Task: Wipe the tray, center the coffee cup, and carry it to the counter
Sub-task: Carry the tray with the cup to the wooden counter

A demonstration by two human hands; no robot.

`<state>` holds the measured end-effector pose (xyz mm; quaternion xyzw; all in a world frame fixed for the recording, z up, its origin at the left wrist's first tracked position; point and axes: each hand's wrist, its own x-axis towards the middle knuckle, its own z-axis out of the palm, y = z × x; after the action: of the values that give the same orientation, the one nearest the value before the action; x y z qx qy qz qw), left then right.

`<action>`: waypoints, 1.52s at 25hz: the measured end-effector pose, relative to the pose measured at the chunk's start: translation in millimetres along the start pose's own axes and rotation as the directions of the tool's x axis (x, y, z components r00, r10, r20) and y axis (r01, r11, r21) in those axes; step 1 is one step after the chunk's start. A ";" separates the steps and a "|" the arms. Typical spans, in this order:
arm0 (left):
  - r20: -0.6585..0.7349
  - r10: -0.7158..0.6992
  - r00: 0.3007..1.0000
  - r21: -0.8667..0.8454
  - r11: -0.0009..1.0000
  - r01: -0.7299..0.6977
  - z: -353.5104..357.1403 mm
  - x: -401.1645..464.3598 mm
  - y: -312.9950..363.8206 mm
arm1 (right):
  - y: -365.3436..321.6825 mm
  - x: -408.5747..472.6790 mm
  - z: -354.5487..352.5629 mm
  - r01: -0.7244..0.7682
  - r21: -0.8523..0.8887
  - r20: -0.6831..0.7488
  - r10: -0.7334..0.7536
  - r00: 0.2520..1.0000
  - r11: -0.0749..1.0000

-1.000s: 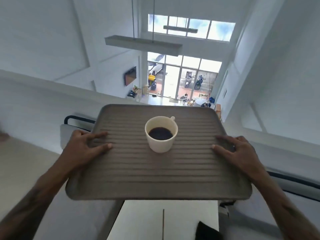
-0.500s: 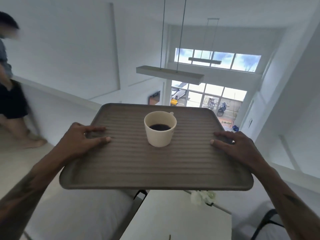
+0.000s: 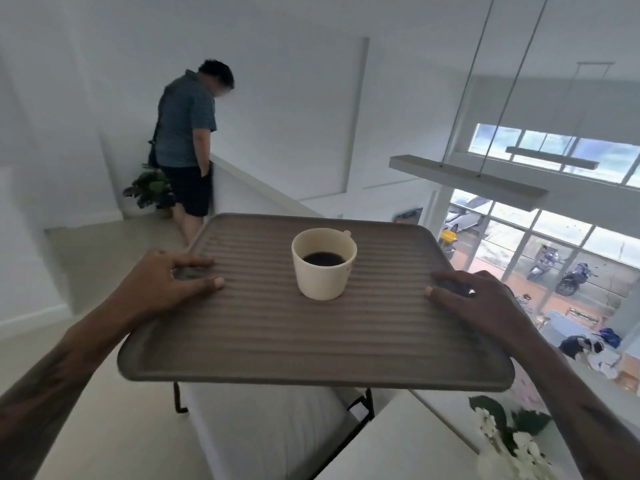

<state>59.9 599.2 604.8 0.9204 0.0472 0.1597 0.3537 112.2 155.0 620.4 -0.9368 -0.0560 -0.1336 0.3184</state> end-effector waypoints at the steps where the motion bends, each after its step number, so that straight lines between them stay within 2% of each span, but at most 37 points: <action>1: -0.021 -0.016 1.000 0.016 1.000 0.016 -22.1 -5.3 -17.6 | -22.9 5.5 15.2 0.036 0.012 0.021 -0.037 0.999 0.999; 9: -0.209 -0.228 0.951 0.062 0.967 0.246 -189.0 -54.0 -134.3 | -187.1 32.7 151.8 0.240 0.122 0.163 -0.258 0.952 0.963; 12: -0.286 -0.300 0.910 0.073 0.940 0.333 -247.7 -86.3 -175.6 | -259.2 31.7 204.1 0.299 0.161 0.236 -0.331 0.914 0.941; 16: -0.391 -0.419 0.819 0.058 0.877 0.476 -317.1 -136.8 -223.8 | -361.6 30.6 273.4 0.417 0.224 0.321 -0.471 0.822 0.881; 21: -0.546 -0.548 0.633 -0.041 0.773 0.634 -372.7 -192.1 -272.3 | -478.6 31.8 352.7 0.545 0.355 0.388 -0.650 0.653 0.759; 28: -0.734 -0.595 0.327 -0.131 0.597 0.791 -441.2 -250.1 -311.4 | -645.4 23.9 482.9 0.621 0.584 0.381 -0.852 0.358 0.522; 36: -0.783 -0.619 -0.066 -0.359 0.362 0.860 -485.8 -325.4 -339.2 | -824.3 -50.1 595.4 0.595 0.746 0.381 -0.924 -0.013 0.300; 38: -0.788 -0.603 -0.119 -0.374 0.316 0.872 -501.3 -343.5 -349.9 | -861.3 -78.0 619.4 0.578 0.776 0.358 -0.931 -0.075 0.252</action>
<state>-419.6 1110.3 632.5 0.5417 0.7477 0.3441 0.1705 6.7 1213.5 627.3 -0.5752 -0.7484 0.1607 0.2886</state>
